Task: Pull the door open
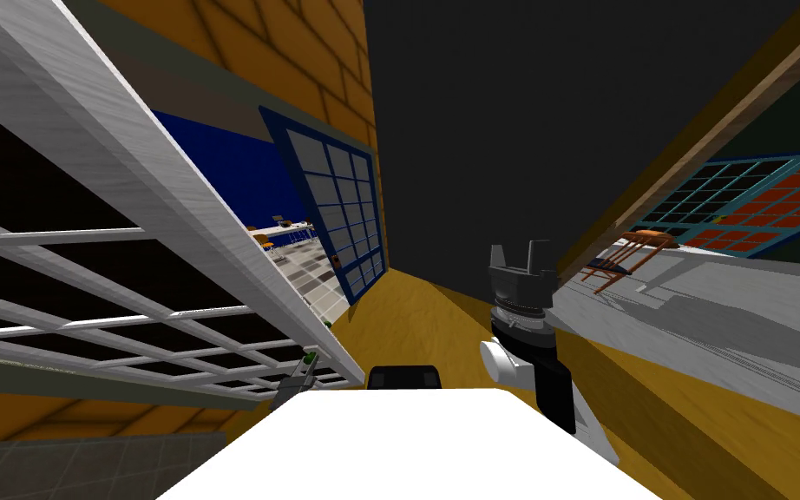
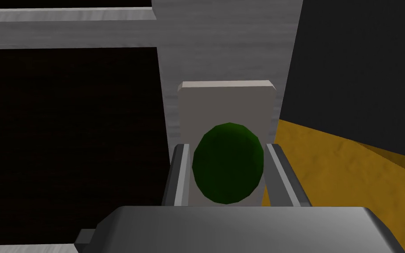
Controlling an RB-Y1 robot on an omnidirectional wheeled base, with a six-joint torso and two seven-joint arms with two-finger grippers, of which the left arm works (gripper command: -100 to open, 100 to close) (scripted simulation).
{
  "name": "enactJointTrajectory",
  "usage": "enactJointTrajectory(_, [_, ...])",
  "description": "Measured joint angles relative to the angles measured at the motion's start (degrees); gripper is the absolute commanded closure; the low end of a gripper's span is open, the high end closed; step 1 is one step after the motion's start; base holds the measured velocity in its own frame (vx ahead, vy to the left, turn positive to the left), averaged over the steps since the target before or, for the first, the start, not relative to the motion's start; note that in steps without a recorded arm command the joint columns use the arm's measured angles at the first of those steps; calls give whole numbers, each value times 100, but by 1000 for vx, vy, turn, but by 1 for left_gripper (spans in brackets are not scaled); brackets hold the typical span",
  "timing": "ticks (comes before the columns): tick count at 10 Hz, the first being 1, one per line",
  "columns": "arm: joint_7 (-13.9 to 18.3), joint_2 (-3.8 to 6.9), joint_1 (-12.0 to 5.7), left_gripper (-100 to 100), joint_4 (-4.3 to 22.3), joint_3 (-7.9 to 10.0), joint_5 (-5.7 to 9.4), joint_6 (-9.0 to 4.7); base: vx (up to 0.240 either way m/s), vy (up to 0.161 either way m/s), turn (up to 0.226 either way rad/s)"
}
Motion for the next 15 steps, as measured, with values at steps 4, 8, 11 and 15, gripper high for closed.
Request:
enactJointTrajectory(4, [47,42,-7,100,375,-24,-56,-353,61,-24,-2])
enactJointTrajectory(8, [132,101,-153,100,976,-68,-134,-895,45,-32,-24])
enactJointTrajectory(11, [162,112,-105,100,1210,-143,-222,-1221,28,-20,-15])
enactJointTrajectory(15, [221,165,-89,100,1474,-195,-291,-1554,2,-1,-7])
